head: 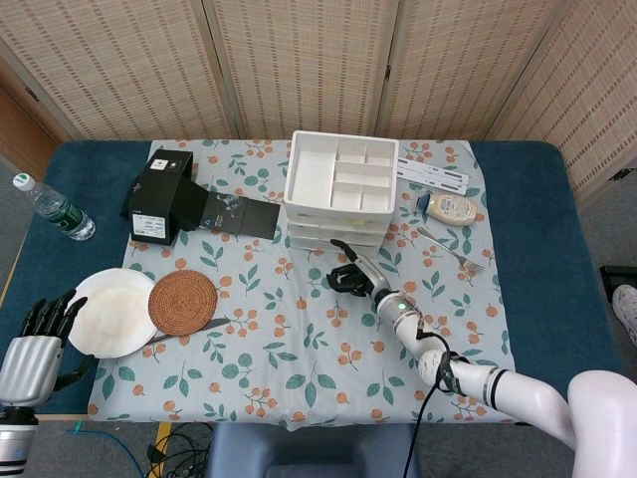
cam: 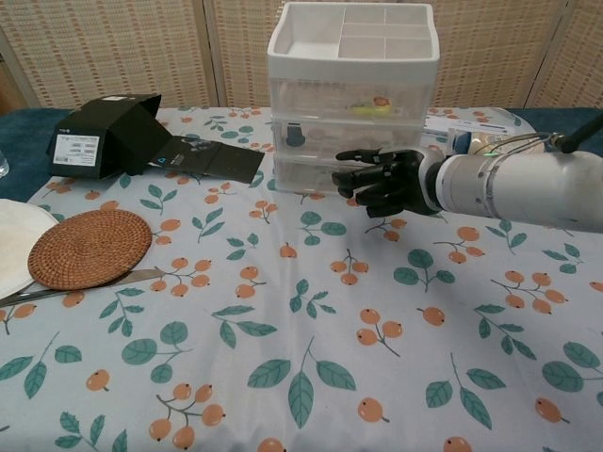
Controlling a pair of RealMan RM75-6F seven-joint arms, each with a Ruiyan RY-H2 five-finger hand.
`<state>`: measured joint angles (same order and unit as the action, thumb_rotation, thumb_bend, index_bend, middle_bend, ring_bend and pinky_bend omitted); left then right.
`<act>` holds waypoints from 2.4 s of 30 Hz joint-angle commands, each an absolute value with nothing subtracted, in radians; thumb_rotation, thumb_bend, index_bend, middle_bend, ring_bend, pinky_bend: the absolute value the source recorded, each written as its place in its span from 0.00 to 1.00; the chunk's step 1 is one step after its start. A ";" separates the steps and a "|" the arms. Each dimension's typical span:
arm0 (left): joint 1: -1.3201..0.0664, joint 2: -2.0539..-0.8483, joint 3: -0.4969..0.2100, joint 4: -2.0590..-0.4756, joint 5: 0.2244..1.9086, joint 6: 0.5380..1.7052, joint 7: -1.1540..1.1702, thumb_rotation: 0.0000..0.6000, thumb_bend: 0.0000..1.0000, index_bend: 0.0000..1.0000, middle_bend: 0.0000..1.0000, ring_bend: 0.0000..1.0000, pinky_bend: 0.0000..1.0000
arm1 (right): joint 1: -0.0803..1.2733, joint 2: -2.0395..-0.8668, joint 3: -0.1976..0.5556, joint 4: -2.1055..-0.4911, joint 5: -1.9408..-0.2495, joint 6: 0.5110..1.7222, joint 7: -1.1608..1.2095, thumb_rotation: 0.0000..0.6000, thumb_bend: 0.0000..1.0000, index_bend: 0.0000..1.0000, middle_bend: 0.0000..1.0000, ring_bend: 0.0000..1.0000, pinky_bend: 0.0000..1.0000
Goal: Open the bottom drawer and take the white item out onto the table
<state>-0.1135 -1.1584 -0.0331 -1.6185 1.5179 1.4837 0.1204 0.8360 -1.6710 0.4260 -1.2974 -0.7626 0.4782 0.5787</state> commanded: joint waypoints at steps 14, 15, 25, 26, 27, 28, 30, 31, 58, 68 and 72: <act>-0.114 -1.156 -0.034 -1.624 1.512 1.479 0.130 1.00 0.25 0.10 0.07 0.10 0.06 | 0.843 -1.712 0.453 -1.230 -0.778 0.471 0.574 1.00 0.51 0.00 0.74 0.93 1.00; -0.114 -1.155 -0.034 -1.625 1.511 1.479 0.131 1.00 0.25 0.10 0.07 0.10 0.06 | 0.845 -1.716 0.455 -1.224 -0.780 0.467 0.574 1.00 0.51 0.00 0.74 0.93 1.00; -0.111 -1.153 -0.034 -1.628 1.506 1.478 0.136 1.00 0.25 0.10 0.07 0.10 0.06 | 0.841 -1.742 0.471 -1.194 -0.828 0.459 0.584 1.00 0.54 0.00 0.74 0.93 1.00; -0.112 -1.153 -0.034 -1.628 1.506 1.477 0.136 1.00 0.25 0.10 0.07 0.10 0.06 | 0.840 -1.744 0.473 -1.194 -0.832 0.460 0.587 1.00 0.54 0.00 0.74 0.93 1.00; -0.112 -1.153 -0.034 -1.627 1.505 1.477 0.136 1.00 0.25 0.10 0.07 0.10 0.06 | 0.838 -1.745 0.474 -1.193 -0.835 0.460 0.589 1.00 0.54 0.00 0.74 0.93 1.00; -0.112 -1.153 -0.035 -1.627 1.505 1.477 0.136 1.00 0.25 0.10 0.07 0.10 0.06 | 0.836 -1.746 0.477 -1.192 -0.840 0.460 0.592 1.00 0.54 0.00 0.74 0.93 1.00; -0.112 -1.153 -0.035 -1.627 1.506 1.478 0.136 1.00 0.25 0.10 0.07 0.10 0.06 | 0.835 -1.748 0.479 -1.190 -0.849 0.462 0.594 1.00 0.54 0.00 0.74 0.93 1.00; -0.113 -1.153 -0.035 -1.627 1.506 1.478 0.137 1.00 0.25 0.10 0.07 0.10 0.06 | 0.834 -1.749 0.481 -1.190 -0.853 0.461 0.596 1.00 0.54 0.00 0.74 0.93 1.00; -0.115 -1.152 -0.035 -1.632 1.506 1.473 0.145 1.00 0.25 0.10 0.07 0.10 0.06 | 0.828 -1.743 0.482 -1.212 -0.900 0.441 0.601 1.00 0.55 0.08 0.74 0.93 1.00; -0.112 -1.152 -0.032 -1.633 1.508 1.476 0.145 1.00 0.25 0.10 0.07 0.10 0.06 | 0.798 -1.715 0.456 -1.276 -0.923 0.448 0.595 1.00 0.55 0.09 0.74 0.93 1.00; -0.111 -1.151 -0.031 -1.635 1.510 1.476 0.147 1.00 0.25 0.10 0.07 0.10 0.06 | 0.789 -1.708 0.445 -1.286 -0.926 0.460 0.588 1.00 0.55 0.09 0.73 0.93 1.00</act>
